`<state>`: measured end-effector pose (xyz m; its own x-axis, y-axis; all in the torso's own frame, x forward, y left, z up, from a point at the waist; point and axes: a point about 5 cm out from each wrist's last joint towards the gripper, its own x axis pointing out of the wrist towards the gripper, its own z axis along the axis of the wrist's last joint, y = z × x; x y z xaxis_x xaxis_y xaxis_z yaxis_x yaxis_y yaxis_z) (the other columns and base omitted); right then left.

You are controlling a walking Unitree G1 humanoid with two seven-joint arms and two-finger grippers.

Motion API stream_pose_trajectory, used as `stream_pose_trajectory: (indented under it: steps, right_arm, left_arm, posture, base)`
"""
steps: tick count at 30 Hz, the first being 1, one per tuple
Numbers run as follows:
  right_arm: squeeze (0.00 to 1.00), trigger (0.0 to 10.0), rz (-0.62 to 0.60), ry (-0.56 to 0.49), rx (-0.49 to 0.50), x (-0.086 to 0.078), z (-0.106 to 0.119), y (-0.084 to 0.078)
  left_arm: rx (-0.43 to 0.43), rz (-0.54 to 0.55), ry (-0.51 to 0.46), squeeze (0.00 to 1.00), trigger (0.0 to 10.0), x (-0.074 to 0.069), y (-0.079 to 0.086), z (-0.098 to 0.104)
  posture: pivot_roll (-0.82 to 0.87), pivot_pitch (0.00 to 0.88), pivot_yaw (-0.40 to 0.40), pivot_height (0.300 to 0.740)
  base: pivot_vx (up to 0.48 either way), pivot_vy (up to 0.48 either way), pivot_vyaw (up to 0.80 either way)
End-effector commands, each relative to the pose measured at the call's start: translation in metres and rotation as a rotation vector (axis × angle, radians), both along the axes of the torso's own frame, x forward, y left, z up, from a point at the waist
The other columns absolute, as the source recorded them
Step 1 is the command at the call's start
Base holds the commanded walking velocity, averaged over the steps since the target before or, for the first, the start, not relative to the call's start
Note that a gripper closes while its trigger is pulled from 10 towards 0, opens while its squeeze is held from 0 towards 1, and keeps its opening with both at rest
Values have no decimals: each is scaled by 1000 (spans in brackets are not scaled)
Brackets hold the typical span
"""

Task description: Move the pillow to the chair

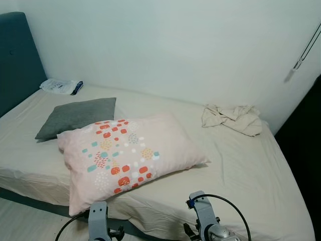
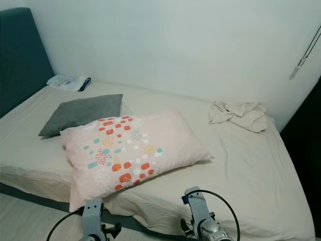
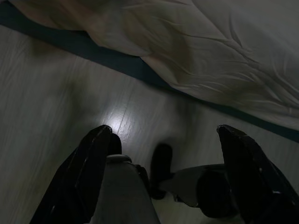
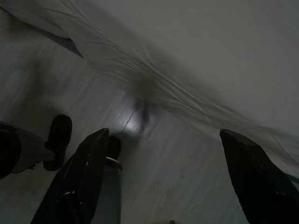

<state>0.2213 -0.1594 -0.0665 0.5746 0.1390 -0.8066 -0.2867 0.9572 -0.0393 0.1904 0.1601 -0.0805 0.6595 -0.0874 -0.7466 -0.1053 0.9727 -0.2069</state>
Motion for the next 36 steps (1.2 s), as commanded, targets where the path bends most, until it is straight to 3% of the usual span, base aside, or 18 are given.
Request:
stream_pose_trajectory:
  steps: [1,9,14,19,29,36]
  right_arm:
    - [0,10000,3,16,-6,-2,-1,-2]
    - [0,10000,11,20,-1,-4,-3,-1]
    - [0,10000,-5,-1,127,-2,0,11]
    - [0,10000,10,-1,162,-1,1,15]
    - [0,10000,0,11,166,-5,-2,13]
    - [0,10000,-20,13,100,-6,-3,10]
  left_arm:
    - [6,11,15,0,10000,-2,-1,-2]
    - [13,86,19,0,10000,-5,5,-3]
    - [19,124,16,0,10000,-8,13,-3]
    - [31,149,14,0,10000,-11,16,-4]
    - [29,132,-7,0,10000,-11,17,-3]
    - [46,103,-14,0,10000,-8,18,-2]
  posture:
    - [7,0,-114,738]
    - [29,4,-123,738]
    - [34,11,-123,738]
    - [36,16,-123,738]
    - [44,32,-110,738]
    - [45,27,-110,738]
  base:
    - [0,0,0]
    - [0,0,0]
    - [0,0,0]
    - [0,0,142]
    - [0,0,699]
    - [0,0,0]
